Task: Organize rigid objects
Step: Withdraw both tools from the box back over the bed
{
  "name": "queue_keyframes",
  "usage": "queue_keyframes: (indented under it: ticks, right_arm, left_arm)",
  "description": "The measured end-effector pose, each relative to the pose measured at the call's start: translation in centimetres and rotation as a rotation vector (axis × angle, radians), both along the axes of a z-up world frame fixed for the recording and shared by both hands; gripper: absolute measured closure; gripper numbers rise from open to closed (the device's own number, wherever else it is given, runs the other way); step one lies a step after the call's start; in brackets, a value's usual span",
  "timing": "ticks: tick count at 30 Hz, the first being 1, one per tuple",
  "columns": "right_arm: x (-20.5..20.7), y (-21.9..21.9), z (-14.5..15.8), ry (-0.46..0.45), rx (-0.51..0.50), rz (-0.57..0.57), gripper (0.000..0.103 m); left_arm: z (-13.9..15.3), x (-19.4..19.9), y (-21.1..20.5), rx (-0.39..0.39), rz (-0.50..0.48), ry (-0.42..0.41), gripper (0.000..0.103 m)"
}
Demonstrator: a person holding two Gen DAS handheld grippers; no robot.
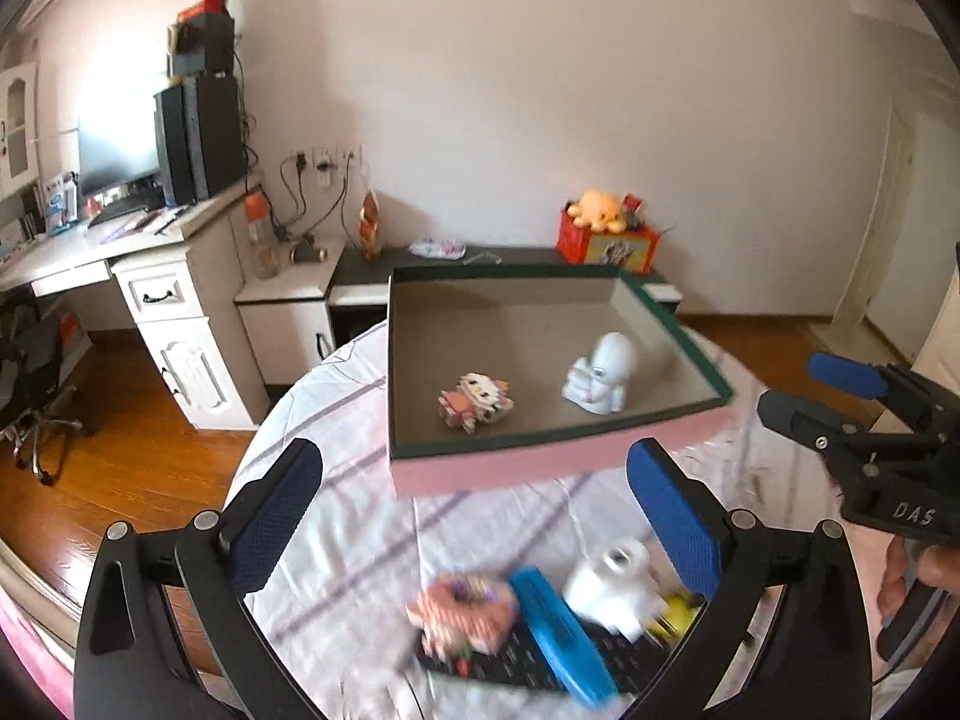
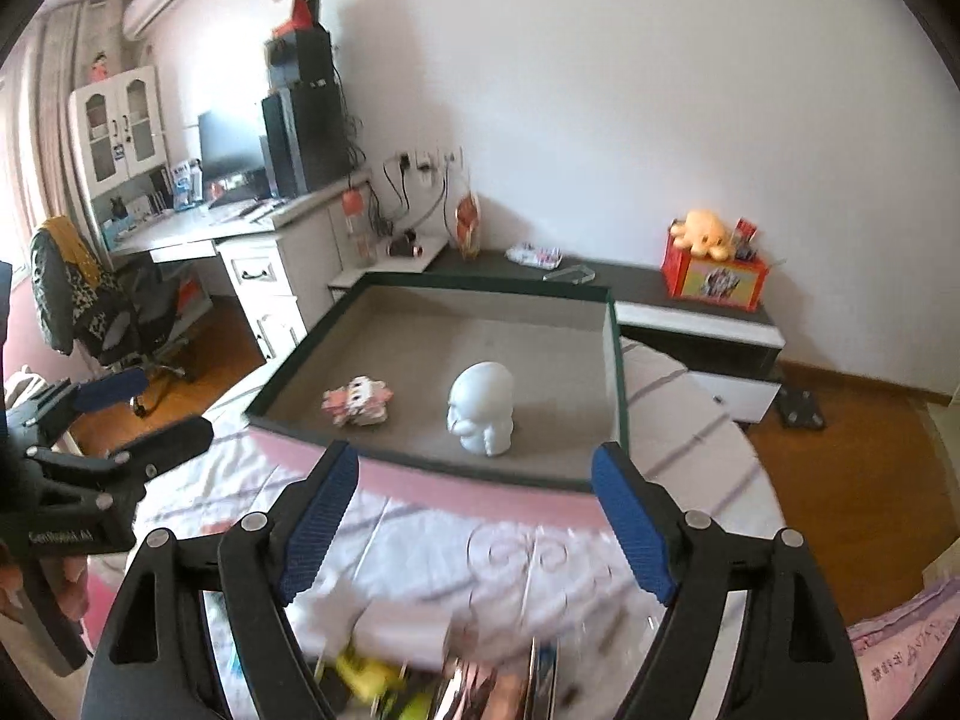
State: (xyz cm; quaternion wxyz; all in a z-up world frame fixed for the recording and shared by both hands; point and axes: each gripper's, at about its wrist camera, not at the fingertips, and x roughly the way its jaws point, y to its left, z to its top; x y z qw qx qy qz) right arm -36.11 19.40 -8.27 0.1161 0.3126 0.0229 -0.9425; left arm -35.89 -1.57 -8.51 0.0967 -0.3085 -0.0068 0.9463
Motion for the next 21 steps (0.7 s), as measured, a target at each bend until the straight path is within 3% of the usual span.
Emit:
queue_keyframes:
  ticks: [5, 10, 18, 21]
  right_arm:
    - [5.6, -0.4, 0.6, 0.083, 0.045, -0.039, 0.021]
    - [10.1, -0.6, 0.2, 0.108, 0.040, -0.053, 0.020]
    - [13.5, -1.0, -1.1, 0.092, 0.037, -0.061, 0.020]
    - [14.4, -0.9, -1.2, 0.097, 0.036, -0.061, 0.020]
  left_arm:
    - [0.9, 5.0, 0.3, -0.010, 0.035, 0.063, 0.000]
    - [0.8, 9.8, 0.8, -0.044, 0.058, 0.101, 0.000]
    - [0.6, 13.8, 2.3, -0.142, 0.055, 0.132, 0.000]
    - [0.8, 14.4, 2.5, -0.145, 0.051, 0.140, 0.000]
